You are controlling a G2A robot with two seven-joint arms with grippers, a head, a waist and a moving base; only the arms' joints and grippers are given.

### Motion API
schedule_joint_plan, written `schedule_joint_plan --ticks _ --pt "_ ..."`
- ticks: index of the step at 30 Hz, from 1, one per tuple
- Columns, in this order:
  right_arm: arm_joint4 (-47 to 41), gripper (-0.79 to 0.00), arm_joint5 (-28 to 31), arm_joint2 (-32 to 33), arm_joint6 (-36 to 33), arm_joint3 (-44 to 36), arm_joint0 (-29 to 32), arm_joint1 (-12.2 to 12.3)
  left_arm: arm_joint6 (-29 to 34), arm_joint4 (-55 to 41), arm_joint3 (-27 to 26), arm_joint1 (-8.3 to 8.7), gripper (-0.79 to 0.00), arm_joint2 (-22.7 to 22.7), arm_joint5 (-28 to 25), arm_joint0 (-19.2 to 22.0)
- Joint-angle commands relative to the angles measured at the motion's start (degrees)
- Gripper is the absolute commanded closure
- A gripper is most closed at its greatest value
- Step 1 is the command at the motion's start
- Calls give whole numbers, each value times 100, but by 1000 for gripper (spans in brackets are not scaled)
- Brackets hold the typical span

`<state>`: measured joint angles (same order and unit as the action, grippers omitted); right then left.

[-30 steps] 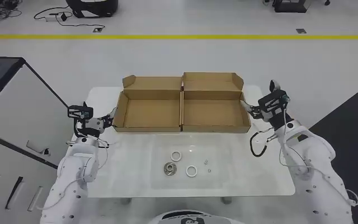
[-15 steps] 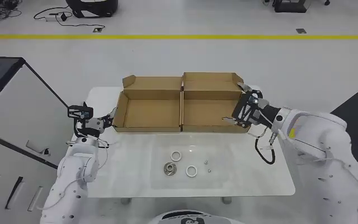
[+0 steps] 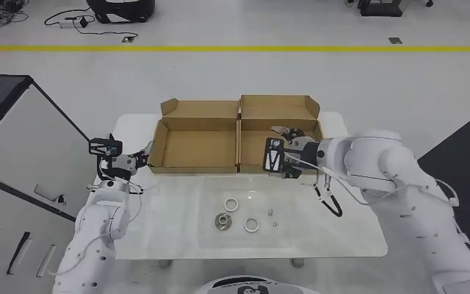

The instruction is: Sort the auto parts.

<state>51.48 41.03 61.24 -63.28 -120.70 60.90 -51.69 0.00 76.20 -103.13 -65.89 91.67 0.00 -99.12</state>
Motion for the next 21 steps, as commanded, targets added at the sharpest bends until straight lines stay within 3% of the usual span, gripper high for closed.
schedule_joint_plan --ticks 1,11,18,21 --pt "-289 -785 -184 -547 -185 41 -448 203 0 0 0 0 -785 0 0 0" --pt "-1879 -785 -692 -3225 -692 244 -3014 986 0 0 0 0 -785 0 0 0" --pt "-2859 -785 -722 -4907 -721 461 -4425 1045 0 0 0 0 -785 0 0 0" --pt "-3061 -785 -709 -5150 -708 576 -4654 998 0 0 0 0 -785 0 0 0"
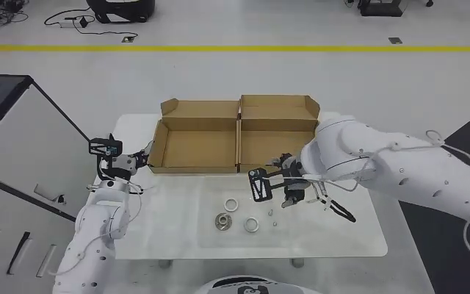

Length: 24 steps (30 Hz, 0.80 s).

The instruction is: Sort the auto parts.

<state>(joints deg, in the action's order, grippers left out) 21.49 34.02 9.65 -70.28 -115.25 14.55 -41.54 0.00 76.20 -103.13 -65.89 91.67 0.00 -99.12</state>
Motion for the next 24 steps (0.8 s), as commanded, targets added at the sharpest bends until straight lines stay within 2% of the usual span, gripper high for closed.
schedule_joint_plan --ticks 1,15,24 --pt "-81 -785 -26 9 -26 54 17 -34 0 0 0 0 -785 0 0 0" --pt "-31 -785 -86 9 -87 601 641 -349 0 0 0 0 -785 0 0 0" --pt "35 -785 -260 9 -261 692 898 -463 0 0 0 0 -785 0 0 0"
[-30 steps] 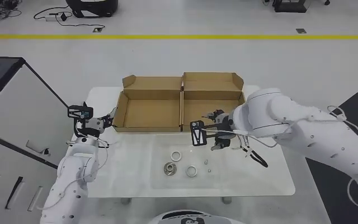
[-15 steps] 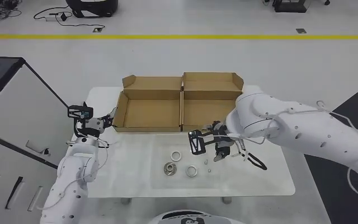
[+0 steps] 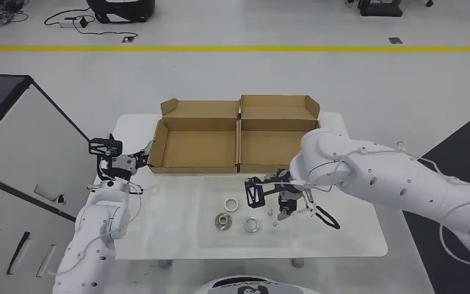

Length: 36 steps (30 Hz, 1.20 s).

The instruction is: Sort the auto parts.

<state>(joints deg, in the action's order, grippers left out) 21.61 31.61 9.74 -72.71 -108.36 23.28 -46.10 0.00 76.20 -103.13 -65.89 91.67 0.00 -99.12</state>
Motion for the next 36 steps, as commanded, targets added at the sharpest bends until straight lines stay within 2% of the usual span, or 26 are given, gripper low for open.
schedule_joint_plan --ticks 1,19,22,23,24,25,28,30,32,36 --pt "28 -785 -38 0 -38 13 56 -11 0 0 0 0 -785 0 0 0" --pt "100 -785 -188 0 -188 20 406 35 0 0 0 0 -785 0 0 0" --pt "184 -763 -160 0 -160 89 443 27 0 0 0 0 -785 0 0 0" --pt "209 -717 -137 0 -137 122 446 21 0 0 0 0 -785 0 0 0" --pt "219 -616 -116 0 -115 161 443 11 0 0 0 0 -785 0 0 0" --pt "229 -570 -99 0 -99 192 439 -2 0 0 0 0 -785 0 0 0" --pt "247 -508 -52 0 -51 251 450 -50 0 0 0 0 -785 0 0 0" --pt "250 -425 -37 0 -36 269 463 -84 0 0 0 0 -785 0 0 0" --pt "244 -391 -34 0 -33 303 487 -119 0 0 0 0 -785 0 0 0" --pt "301 -388 -22 0 -21 381 541 -187 0 0 0 0 -785 0 0 0"
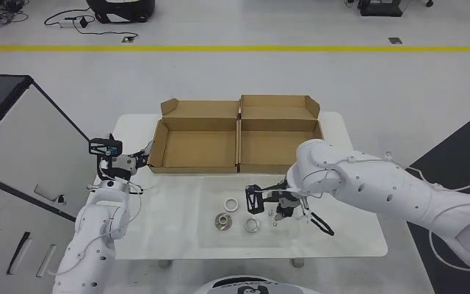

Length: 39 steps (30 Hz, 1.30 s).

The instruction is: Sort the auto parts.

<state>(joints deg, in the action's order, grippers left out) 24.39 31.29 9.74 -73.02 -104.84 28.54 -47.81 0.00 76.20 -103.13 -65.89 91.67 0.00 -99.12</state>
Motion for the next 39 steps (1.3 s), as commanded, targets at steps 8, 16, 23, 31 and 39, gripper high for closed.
schedule_joint_plan --ticks 8,16,23,31,39 --pt "221 -388 99 0 99 294 107 -149 0 0 0 0 -785 0 0 0" --pt "224 -382 147 0 148 527 171 -266 0 0 0 0 -785 0 0 0" --pt "301 -385 217 0 218 730 243 -382 0 0 0 0 -785 0 0 0" --pt "461 -388 294 0 295 969 344 -506 0 0 0 0 -785 0 0 0" --pt "477 -382 343 0 345 1099 412 -596 0 0 0 0 -785 0 0 0"
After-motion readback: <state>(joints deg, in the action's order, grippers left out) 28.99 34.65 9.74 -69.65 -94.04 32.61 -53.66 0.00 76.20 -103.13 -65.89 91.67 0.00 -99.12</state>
